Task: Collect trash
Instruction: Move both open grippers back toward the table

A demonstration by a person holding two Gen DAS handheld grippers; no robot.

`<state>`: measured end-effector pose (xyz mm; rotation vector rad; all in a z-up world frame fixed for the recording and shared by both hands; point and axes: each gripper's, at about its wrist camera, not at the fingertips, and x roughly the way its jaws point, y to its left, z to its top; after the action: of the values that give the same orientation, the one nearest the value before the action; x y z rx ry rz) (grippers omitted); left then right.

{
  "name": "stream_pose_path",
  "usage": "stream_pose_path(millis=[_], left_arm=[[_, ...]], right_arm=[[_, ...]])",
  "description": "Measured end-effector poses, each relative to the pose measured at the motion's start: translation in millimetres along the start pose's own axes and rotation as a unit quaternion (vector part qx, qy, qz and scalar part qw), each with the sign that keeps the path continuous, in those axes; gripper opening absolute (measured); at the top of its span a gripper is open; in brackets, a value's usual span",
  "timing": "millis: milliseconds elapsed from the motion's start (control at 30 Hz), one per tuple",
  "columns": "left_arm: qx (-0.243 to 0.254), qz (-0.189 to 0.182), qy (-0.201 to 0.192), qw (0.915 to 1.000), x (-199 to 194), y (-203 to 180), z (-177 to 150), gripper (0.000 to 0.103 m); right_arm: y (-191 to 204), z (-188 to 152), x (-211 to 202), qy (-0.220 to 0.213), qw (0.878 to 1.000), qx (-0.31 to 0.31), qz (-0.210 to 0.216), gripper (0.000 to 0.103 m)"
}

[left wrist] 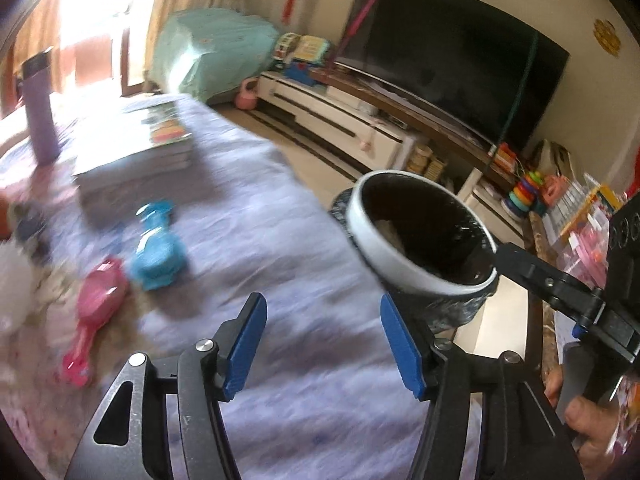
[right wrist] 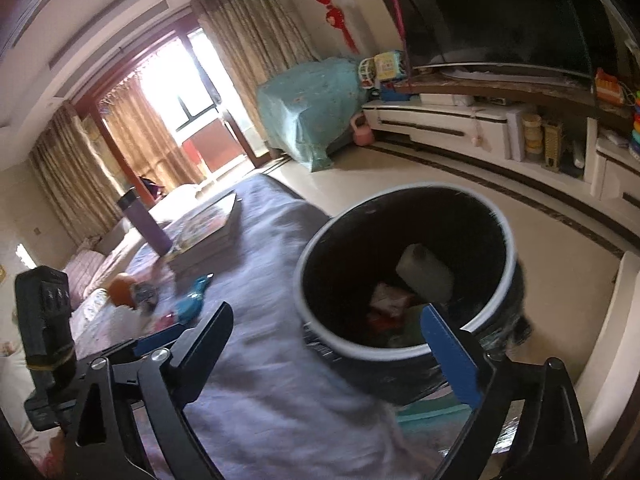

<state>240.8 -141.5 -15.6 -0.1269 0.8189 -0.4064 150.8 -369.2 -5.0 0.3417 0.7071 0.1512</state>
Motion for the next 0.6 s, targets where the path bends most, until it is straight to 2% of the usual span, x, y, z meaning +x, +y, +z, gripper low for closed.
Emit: stream_pose_path(millis=[300, 600], left_arm=[[-0.051, 0.033, -0.015, 0.9980, -50.2, 39.6, -35.9, 0.060], [-0.104, 0.065, -0.026, 0.9921, -94.2, 80.0, -59.7, 0.060]], right_arm=[[44.0, -22.7, 18.0, 0.030, 0.999, -0.015, 0.038, 0.098], [87.2, -40.0, 37.3, 0.053, 0.995, -0.044, 0.067, 0.098]])
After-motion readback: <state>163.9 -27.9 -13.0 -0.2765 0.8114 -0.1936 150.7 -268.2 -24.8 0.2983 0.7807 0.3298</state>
